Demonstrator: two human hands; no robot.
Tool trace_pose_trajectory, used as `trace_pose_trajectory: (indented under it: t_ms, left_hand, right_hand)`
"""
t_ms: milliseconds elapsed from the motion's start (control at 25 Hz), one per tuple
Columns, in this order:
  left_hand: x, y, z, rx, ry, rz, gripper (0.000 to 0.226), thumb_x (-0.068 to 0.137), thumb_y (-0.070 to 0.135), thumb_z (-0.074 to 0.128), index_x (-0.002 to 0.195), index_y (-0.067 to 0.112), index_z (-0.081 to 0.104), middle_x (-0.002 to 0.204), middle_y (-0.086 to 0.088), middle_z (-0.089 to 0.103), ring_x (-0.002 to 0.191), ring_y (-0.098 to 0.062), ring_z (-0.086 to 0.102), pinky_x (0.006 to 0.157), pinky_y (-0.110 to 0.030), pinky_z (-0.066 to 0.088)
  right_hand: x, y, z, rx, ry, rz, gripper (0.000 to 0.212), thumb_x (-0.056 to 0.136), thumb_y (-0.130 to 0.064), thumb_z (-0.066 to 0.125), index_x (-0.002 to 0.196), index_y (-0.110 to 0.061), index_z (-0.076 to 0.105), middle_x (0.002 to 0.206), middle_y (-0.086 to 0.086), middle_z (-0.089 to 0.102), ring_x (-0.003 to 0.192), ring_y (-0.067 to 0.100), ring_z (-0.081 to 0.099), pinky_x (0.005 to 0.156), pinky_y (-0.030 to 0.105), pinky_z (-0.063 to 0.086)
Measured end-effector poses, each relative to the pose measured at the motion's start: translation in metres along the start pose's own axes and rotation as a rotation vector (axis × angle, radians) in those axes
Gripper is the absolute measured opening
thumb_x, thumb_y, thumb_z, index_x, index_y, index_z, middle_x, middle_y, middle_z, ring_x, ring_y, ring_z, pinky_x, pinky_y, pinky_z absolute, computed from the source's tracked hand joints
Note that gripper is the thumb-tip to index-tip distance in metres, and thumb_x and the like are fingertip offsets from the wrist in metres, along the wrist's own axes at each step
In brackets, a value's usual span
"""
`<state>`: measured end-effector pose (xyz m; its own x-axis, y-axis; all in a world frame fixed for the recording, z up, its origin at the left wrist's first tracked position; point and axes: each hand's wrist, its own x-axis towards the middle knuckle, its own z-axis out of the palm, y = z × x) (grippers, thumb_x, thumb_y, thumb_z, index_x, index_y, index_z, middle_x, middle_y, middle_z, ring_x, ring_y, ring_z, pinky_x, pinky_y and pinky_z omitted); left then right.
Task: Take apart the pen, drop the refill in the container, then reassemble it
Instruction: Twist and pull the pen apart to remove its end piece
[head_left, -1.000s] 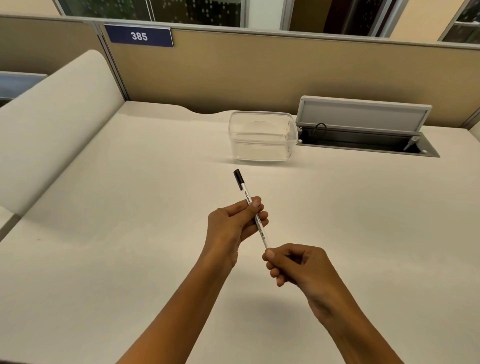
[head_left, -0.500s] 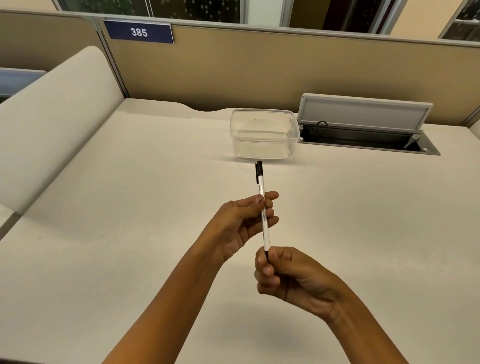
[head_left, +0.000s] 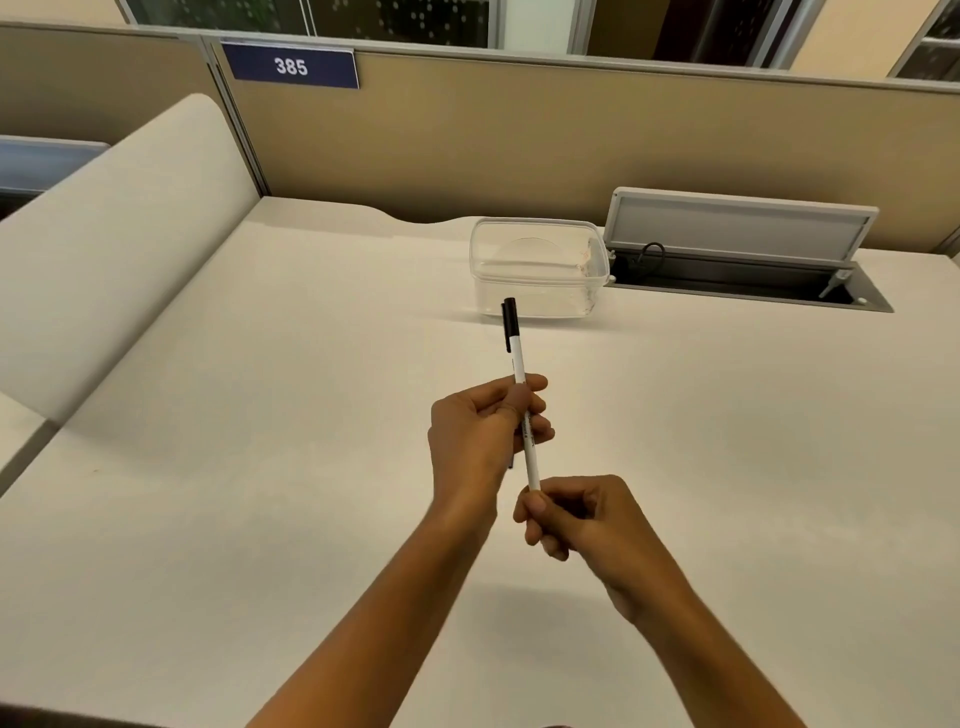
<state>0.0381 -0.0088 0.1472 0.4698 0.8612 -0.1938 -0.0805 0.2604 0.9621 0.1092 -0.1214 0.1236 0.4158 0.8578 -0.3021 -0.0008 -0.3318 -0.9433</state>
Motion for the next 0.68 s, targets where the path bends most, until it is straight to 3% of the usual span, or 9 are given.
trace_pose_trajectory:
  t_ms: [160, 280, 520, 600, 680]
  left_hand:
    - [0.011, 0.01, -0.014, -0.2, -0.385, -0.203, 0.024, 0.097, 0.009, 0.044, 0.088, 0.008, 0.067, 0.063, 0.003, 0.061, 0.057, -0.01, 0.06, 0.064, -0.024, 0.056]
    - [0.011, 0.012, -0.013, -0.261, -0.492, -0.275, 0.022, 0.097, 0.012, 0.041, 0.088, 0.009, 0.061, 0.064, 0.003, 0.059, 0.055, -0.008, 0.058, 0.063, -0.023, 0.055]
    - [0.01, 0.026, -0.021, -0.321, -0.718, -0.34, 0.022, 0.097, 0.014, 0.036, 0.092, 0.006, 0.056, 0.07, 0.0, 0.064, 0.063, -0.011, 0.062, 0.071, -0.028, 0.057]
    - [0.007, 0.025, -0.016, -0.22, -0.661, -0.272, 0.024, 0.098, 0.01, 0.034, 0.084, 0.008, 0.054, 0.06, 0.004, 0.058, 0.056, -0.01, 0.058, 0.067, -0.025, 0.055]
    - [0.004, 0.018, -0.008, -0.146, -0.48, -0.199, 0.031, 0.1, 0.006, 0.033, 0.077, 0.009, 0.053, 0.053, 0.005, 0.052, 0.051, -0.01, 0.053, 0.062, -0.023, 0.054]
  right_hand:
    - [-0.002, -0.006, -0.011, 0.562, -0.487, 0.21, 0.023, 0.097, -0.023, 0.048, 0.088, -0.011, 0.065, 0.08, 0.005, 0.063, 0.055, 0.011, 0.052, 0.048, 0.019, 0.043]
    - [-0.001, -0.008, -0.006, 0.68, -0.618, 0.228, 0.03, 0.099, -0.022, 0.038, 0.083, -0.012, 0.062, 0.077, 0.003, 0.061, 0.055, 0.01, 0.049, 0.046, 0.018, 0.042]
    - [-0.002, -0.013, -0.005, 0.679, -0.601, 0.233, 0.034, 0.097, -0.015, 0.038, 0.064, -0.016, 0.051, 0.057, -0.003, 0.048, 0.049, 0.009, 0.038, 0.043, 0.017, 0.035]
    - [-0.003, -0.012, -0.004, 0.503, -0.473, 0.205, 0.041, 0.1, -0.01, 0.034, 0.062, -0.017, 0.049, 0.054, -0.002, 0.045, 0.047, 0.009, 0.035, 0.043, 0.017, 0.032]
    - [-0.002, -0.01, 0.001, 0.295, -0.285, 0.166, 0.045, 0.099, -0.006, 0.029, 0.06, -0.017, 0.047, 0.052, -0.004, 0.042, 0.046, 0.009, 0.033, 0.043, 0.017, 0.03]
